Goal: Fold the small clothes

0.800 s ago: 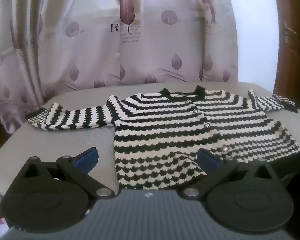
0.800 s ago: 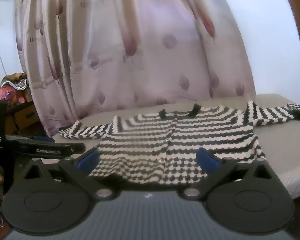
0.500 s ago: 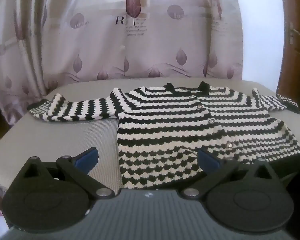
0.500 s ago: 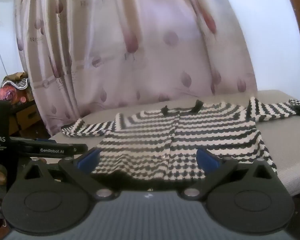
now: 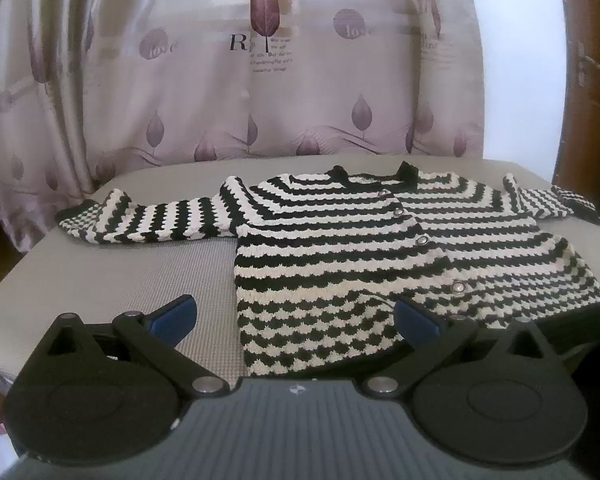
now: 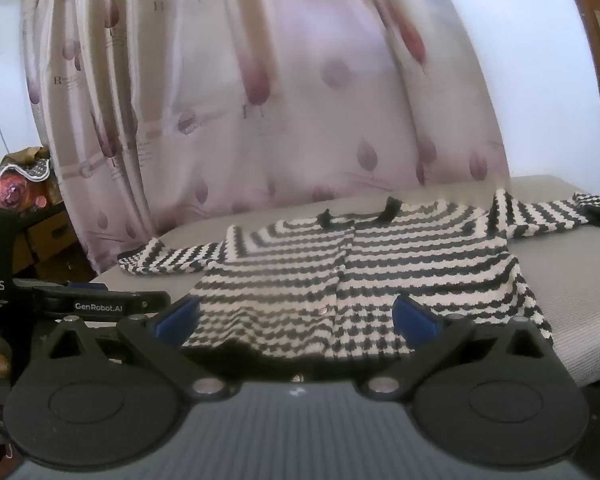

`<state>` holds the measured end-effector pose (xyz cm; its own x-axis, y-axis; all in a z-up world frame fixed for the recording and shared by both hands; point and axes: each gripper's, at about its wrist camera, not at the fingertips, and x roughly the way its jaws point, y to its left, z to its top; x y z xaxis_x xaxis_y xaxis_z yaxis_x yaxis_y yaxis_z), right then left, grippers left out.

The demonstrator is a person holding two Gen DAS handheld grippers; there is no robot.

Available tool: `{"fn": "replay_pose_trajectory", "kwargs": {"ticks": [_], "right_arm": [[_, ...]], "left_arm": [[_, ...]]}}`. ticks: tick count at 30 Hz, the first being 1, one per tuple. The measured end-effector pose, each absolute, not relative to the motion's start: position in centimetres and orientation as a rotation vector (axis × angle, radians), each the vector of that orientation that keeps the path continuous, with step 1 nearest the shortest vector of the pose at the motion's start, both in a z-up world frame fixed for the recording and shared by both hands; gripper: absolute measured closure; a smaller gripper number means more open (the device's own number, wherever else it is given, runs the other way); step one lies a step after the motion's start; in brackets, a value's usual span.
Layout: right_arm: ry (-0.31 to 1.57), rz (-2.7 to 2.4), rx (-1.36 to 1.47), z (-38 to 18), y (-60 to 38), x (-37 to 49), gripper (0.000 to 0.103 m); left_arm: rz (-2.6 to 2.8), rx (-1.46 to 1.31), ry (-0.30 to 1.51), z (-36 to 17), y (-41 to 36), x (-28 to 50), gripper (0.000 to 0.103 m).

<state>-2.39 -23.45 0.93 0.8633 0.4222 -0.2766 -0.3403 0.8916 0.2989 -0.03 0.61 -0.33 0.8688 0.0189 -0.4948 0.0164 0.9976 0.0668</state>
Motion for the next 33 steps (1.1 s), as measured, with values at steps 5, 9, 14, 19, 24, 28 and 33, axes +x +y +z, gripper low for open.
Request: {"fn": "replay_pose_trajectory", "kwargs": {"ticks": [5, 9, 14, 19, 24, 28, 33], "right_arm": [[0.346, 0.403, 0.249, 0.9, -23.4, -2.4, 0.0], [0.349, 0.407, 0.247, 0.9, -23.5, -2.4, 0.0], [0.349, 0.406, 0.245, 0.8, -23.4, -2.4, 0.0], [0.35, 0.406, 0.246, 0.9, -23.4, -2.3, 0.0], [0.353, 0.404, 0.247, 0.8, -23.4, -2.4, 0.0], [0.357, 0.404, 0.248, 0.6, -23.2, -2.4, 0.0], [0.367, 0.411, 0.243, 0.6, -23.0, -2.1, 0.0]], "left_arm": [[-0.001, 0.068, 0.523, -0.4, 0.6, 0.1, 0.0], [-0.003, 0.06, 0.53, -0.6, 0.8, 0.1, 0.0], [0.001, 0.056, 0.53, -0.6, 0.8, 0.0, 0.0], [0.005, 0.055, 0.529, -0.7, 0.9, 0.0, 0.0], [0.007, 0.041, 0.538, -0.8, 1.2, 0.1, 0.0], [0.008, 0.034, 0.543, -1.0, 1.5, 0.3, 0.0], [0.016, 0.031, 0.546, -1.2, 1.7, 0.6, 0.0]]}}
